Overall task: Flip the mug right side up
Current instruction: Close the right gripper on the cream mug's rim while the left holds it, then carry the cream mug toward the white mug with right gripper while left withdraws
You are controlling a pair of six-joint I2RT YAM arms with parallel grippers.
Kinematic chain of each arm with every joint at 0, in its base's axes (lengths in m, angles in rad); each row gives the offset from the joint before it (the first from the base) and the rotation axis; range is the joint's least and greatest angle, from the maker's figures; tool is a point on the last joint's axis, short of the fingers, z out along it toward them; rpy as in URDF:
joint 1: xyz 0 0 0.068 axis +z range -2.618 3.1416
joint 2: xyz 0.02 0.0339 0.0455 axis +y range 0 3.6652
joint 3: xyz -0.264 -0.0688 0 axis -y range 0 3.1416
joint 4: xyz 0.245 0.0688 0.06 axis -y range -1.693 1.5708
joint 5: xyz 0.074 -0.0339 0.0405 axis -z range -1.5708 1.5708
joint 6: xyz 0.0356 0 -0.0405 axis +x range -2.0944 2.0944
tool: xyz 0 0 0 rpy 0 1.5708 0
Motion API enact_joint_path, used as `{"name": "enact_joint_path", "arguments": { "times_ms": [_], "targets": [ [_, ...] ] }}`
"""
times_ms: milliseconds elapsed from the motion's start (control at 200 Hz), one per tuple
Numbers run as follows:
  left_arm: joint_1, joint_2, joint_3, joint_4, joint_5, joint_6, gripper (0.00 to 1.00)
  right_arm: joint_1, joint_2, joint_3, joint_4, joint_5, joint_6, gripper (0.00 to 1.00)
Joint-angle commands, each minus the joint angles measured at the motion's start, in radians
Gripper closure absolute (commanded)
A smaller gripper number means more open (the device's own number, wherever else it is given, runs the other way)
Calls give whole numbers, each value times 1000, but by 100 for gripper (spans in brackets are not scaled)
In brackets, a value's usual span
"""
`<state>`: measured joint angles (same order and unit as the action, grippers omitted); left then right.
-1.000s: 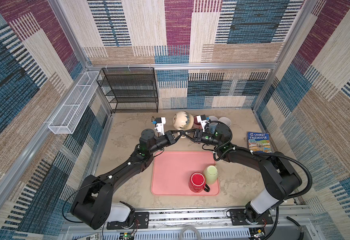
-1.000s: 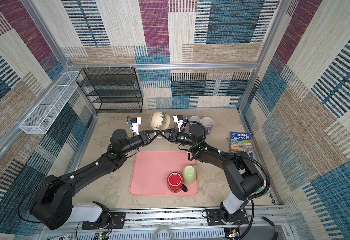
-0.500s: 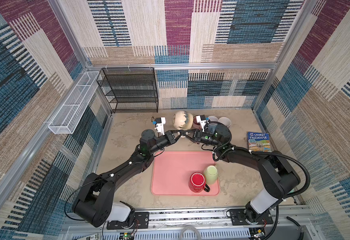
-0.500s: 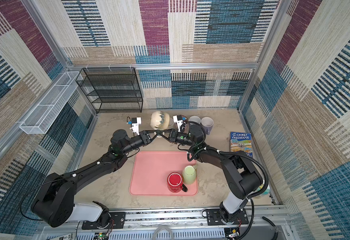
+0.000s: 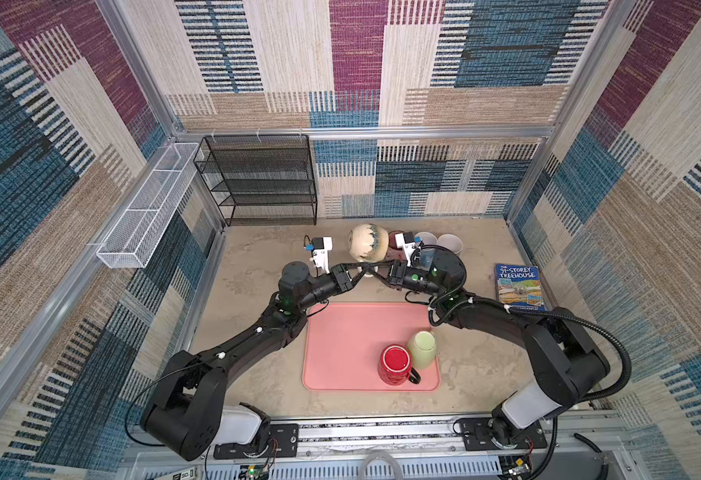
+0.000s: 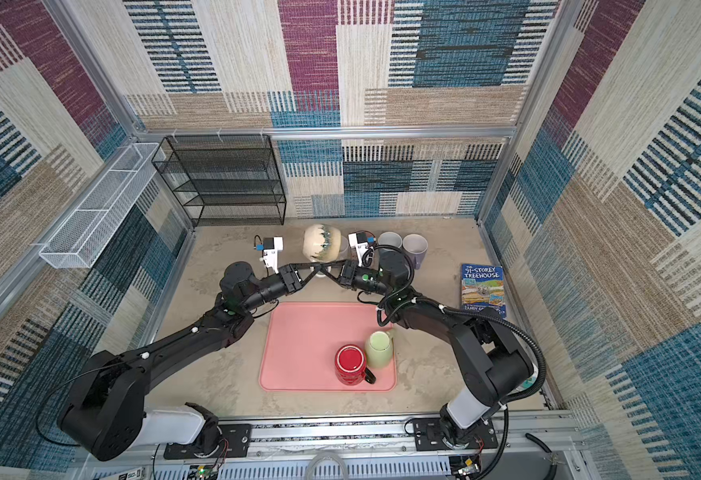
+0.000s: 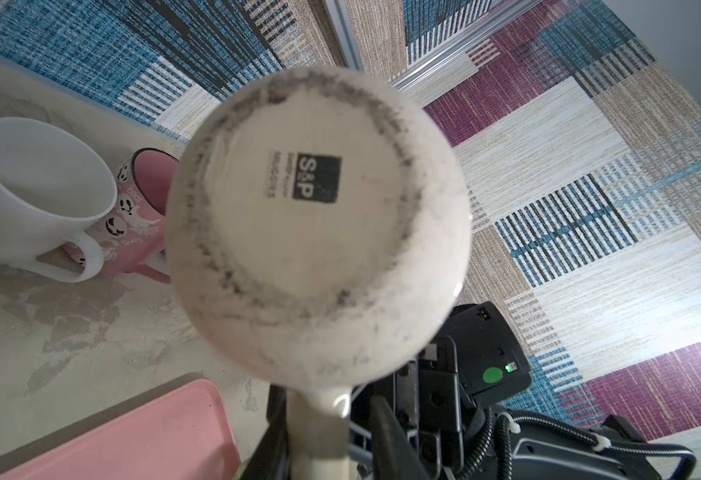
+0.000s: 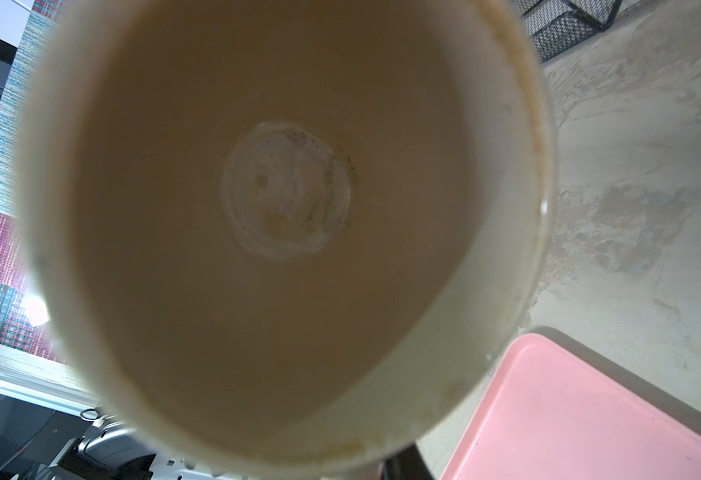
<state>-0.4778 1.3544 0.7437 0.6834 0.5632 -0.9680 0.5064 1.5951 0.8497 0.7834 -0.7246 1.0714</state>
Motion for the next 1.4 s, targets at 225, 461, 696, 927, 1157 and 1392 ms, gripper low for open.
{"name": "enact_joint_path", "arguments": {
  "times_ms": [225,461,696,927,1157,1392],
  "targets": [
    [0,-134,-12,-185,-73,174,48,-1,-45,15,-129,71,-133,100],
    [1,-262,-23,-388,-95,265,29,3,-75,116,-493,192,-358,100],
    [1,-410,3,-677,-186,351,24,48,-40,233,-743,323,-528,100],
    [1,-572,39,-916,-287,411,22,112,33,346,-868,477,-610,100],
    [1,-657,99,-1179,-384,482,23,148,126,443,-909,551,-642,100],
    [1,-750,106,-1324,-438,551,23,171,242,563,-960,613,-678,100]
  ]
}}
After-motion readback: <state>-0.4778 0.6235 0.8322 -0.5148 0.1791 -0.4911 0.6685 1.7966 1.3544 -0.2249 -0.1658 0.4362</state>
